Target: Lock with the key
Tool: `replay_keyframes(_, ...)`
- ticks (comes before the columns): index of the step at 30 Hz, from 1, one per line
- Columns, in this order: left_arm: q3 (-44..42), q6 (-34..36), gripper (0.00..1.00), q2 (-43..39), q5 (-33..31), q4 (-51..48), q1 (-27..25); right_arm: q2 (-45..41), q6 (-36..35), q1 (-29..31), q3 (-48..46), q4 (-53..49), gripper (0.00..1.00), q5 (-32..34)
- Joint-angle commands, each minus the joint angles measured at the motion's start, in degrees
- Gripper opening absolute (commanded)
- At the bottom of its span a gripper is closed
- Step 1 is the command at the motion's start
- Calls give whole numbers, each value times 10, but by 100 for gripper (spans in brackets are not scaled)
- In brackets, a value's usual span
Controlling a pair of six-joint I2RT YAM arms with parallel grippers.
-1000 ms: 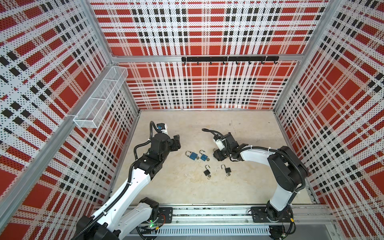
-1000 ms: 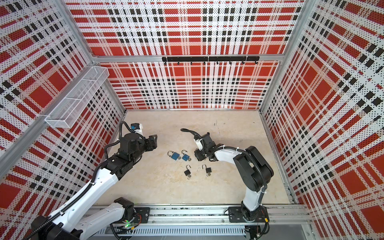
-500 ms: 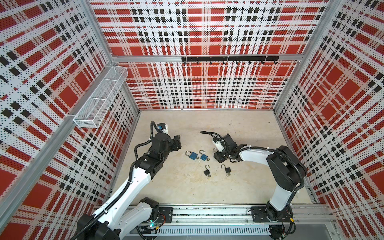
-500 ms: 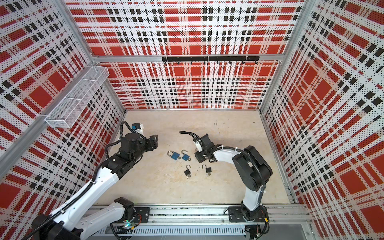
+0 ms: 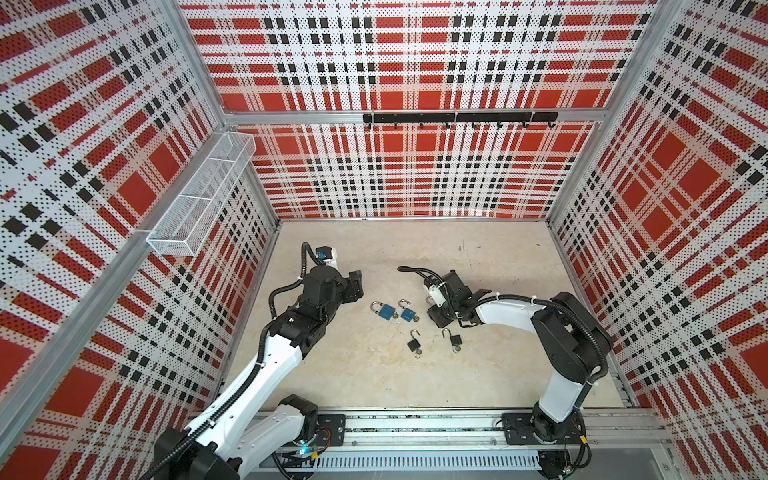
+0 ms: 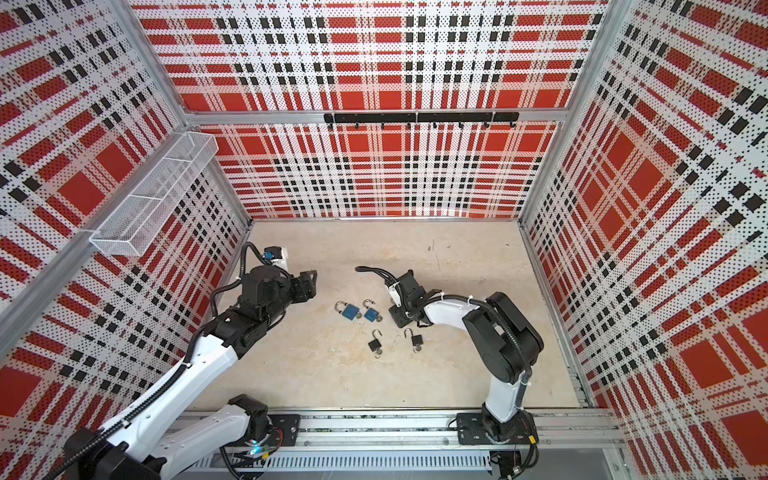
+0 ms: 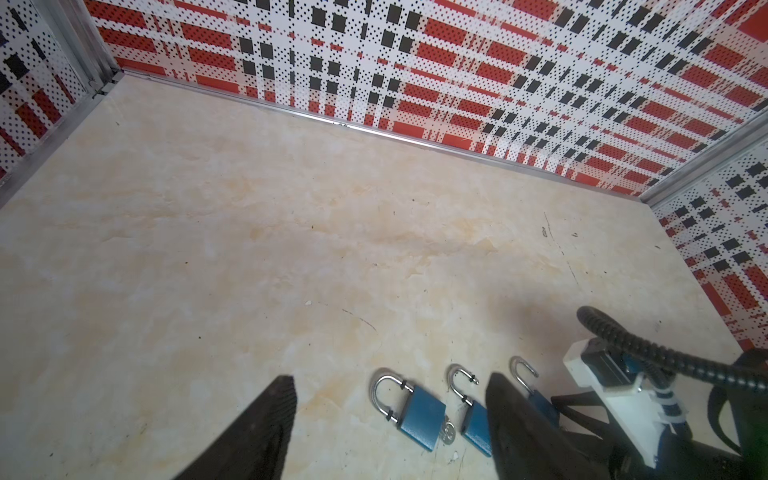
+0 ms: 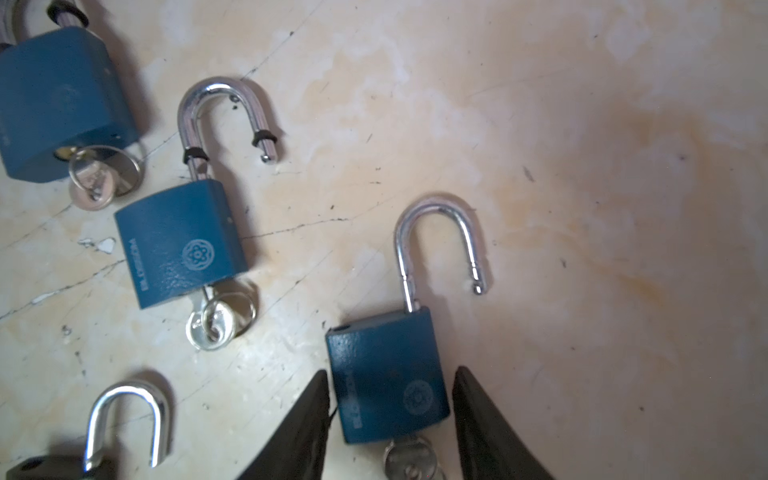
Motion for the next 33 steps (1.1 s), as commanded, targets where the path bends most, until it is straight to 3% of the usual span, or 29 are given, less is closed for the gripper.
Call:
replay_keyframes(1, -1, -12, 74, -9, 0, -8, -1, 20, -11, 7, 22, 3, 50, 19)
replay_keyframes(23, -5, -12, 73, -3, 5, -10, 2, 12, -17, 16, 24, -2, 34, 48)
replay_keyframes(33, -1, -12, 68, 25, 48, -9, 1, -64, -22, 17, 21, -23, 30, -2)
